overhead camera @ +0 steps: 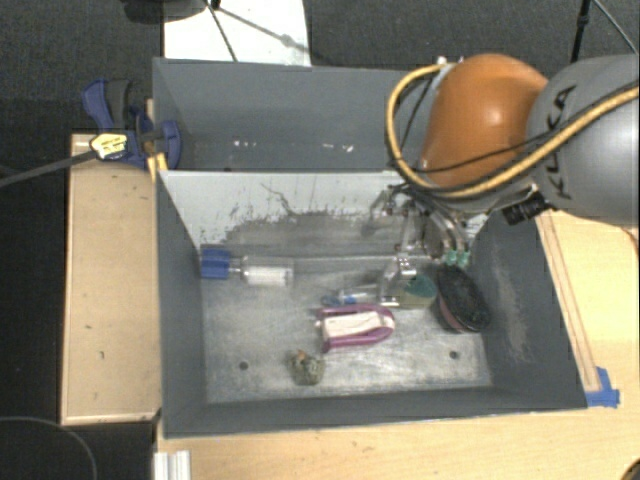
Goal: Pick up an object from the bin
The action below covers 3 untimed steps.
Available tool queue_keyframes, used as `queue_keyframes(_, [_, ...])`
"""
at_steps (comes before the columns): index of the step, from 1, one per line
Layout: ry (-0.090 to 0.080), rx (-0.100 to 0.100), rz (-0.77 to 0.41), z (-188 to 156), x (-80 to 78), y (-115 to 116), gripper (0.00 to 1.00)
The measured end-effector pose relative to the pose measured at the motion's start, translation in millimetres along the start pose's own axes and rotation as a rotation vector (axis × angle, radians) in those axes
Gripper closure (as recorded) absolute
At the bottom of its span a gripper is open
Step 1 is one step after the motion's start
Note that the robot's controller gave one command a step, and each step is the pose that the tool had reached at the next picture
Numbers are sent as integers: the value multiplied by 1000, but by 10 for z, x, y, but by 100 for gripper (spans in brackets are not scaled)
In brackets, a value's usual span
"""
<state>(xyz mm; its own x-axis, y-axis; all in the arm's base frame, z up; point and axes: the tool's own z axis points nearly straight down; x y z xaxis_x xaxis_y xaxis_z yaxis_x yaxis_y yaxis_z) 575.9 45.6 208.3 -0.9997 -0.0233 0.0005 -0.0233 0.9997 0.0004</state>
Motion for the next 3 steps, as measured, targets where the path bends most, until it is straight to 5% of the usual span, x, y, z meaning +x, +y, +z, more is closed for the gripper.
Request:
queue_keyframes(1, [-16,-3,86,1365,512,-380,0])
queue_keyframes(2, [-17,-1,87,1340,499,-387,100])
queue_keyframes(3, [-12,1,1,-43,301,-448,100])
